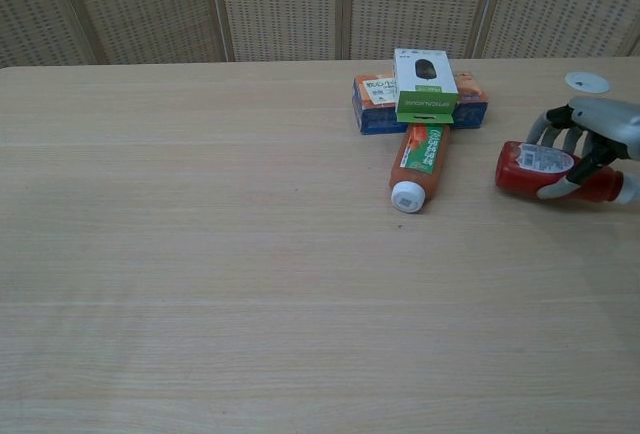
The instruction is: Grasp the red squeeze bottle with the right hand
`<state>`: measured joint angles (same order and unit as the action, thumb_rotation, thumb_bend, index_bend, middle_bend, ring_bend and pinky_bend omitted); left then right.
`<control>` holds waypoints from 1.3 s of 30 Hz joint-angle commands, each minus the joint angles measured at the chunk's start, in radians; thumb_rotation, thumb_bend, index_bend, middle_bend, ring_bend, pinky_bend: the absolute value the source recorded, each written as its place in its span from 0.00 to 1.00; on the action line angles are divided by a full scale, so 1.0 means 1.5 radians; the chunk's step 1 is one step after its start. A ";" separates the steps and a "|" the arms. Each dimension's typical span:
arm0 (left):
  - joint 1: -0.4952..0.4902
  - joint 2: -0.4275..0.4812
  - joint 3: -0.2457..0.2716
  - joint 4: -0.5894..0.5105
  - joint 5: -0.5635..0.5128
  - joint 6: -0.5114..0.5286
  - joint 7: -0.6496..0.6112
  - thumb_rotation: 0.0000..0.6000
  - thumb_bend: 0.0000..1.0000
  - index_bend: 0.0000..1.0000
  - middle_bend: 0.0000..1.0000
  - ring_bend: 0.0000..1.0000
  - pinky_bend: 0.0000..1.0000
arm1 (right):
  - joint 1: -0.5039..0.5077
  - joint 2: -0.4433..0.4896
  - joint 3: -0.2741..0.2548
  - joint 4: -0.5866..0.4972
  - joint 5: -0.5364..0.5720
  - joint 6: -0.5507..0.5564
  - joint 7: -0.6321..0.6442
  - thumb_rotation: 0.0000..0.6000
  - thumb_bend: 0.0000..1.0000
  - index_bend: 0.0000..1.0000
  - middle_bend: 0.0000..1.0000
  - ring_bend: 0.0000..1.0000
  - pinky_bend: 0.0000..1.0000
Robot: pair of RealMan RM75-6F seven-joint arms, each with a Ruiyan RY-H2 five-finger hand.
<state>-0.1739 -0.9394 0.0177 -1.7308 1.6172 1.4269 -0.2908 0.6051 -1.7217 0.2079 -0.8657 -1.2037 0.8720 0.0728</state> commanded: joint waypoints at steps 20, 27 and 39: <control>0.013 0.006 0.008 -0.017 0.019 0.022 0.011 1.00 0.00 0.15 0.01 0.00 0.00 | -0.057 0.316 0.147 -0.421 0.004 0.212 -0.001 1.00 0.12 0.57 0.61 0.57 0.63; 0.024 0.006 0.013 -0.018 0.021 0.034 0.012 1.00 0.00 0.15 0.01 0.00 0.00 | -0.068 0.365 0.166 -0.487 -0.001 0.244 0.006 1.00 0.12 0.57 0.61 0.58 0.63; 0.025 0.001 0.011 -0.010 0.019 0.032 0.005 1.00 0.00 0.15 0.01 0.00 0.00 | -0.071 0.386 0.157 -0.516 0.006 0.252 0.000 1.00 0.12 0.58 0.62 0.58 0.63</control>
